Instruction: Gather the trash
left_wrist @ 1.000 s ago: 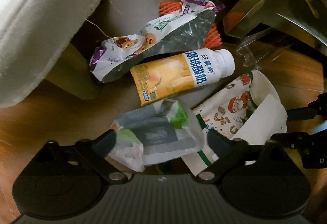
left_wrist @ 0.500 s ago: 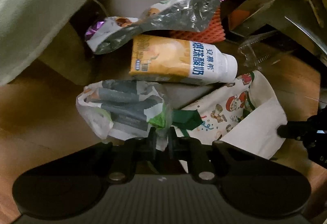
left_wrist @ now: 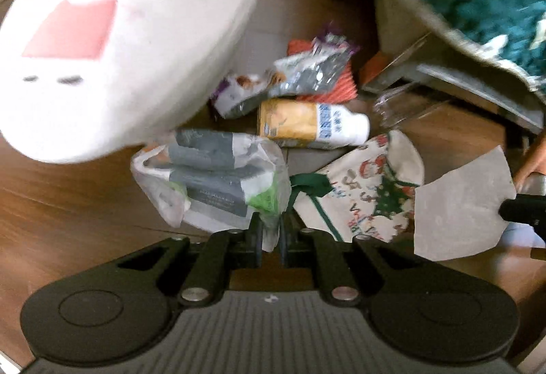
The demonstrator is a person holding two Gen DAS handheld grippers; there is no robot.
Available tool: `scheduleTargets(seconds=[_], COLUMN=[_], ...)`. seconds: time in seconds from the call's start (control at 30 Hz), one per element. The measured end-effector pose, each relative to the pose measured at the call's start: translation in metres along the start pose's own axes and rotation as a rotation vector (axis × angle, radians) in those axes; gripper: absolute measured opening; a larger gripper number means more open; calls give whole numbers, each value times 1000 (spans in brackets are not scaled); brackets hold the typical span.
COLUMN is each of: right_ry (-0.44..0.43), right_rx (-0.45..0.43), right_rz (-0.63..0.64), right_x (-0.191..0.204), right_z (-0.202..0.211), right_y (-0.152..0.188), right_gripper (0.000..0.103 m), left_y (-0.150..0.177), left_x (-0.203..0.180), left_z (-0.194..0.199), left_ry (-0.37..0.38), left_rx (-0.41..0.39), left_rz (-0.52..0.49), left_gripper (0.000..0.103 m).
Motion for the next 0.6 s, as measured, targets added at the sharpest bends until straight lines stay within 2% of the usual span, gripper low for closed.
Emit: scheduleTargets(seconds=[0.33,0.6], right_ry=[97,178], right_rx=[-231,-399], right_rz=[1,-3], right_x=[8,9], right_z=[146,259], right_y=[-23,-8], right_gripper=[1,1], left_y=[-29,-16], left_x=[-40,-95], left_z=[143,253], left_ry=[54,112], left_rx=[-224,-382], left_rz=[-64,-113], left_gripper=[8,7])
Point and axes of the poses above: each gripper's, at about its wrist camera, not at the fingertips, and z roughly against the way its jaws point, x to its left, y to its underside, the point moved 10 cm from there along -z, roughly the way its jaws point, and after that the axes turned 9 degrees about z, right-handed, at the moved point
